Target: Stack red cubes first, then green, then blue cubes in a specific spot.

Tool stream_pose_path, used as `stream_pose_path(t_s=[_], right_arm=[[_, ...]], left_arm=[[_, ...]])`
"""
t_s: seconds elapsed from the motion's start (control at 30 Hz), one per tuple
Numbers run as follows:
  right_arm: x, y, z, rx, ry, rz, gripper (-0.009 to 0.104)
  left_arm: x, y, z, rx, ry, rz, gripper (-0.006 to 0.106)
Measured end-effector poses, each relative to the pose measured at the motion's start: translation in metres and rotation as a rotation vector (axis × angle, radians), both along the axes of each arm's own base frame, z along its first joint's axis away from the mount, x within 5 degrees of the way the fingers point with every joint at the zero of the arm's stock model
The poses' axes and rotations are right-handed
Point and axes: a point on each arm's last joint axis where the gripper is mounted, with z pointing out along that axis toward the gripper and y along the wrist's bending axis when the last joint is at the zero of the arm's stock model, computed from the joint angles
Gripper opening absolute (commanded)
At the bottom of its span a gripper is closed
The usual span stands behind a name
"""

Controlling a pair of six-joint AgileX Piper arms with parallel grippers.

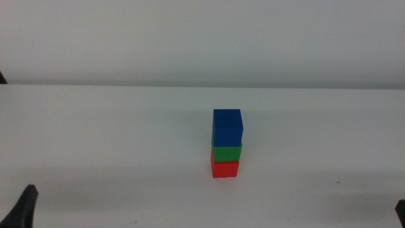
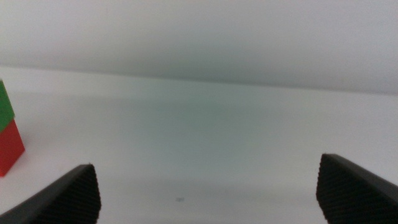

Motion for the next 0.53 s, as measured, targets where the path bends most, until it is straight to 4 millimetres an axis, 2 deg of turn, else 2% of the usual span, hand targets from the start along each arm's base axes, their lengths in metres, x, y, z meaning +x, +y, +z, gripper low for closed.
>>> stream_pose_path(t_s=[0.53], right_arm=[[0.0012, 0.0002, 0.0076, -0.004, -0.085, 0.003, 0.093]], left_arm=[[0.0003, 0.0003, 0.0026, 0.007, -0.028, 0.002, 0.094]])
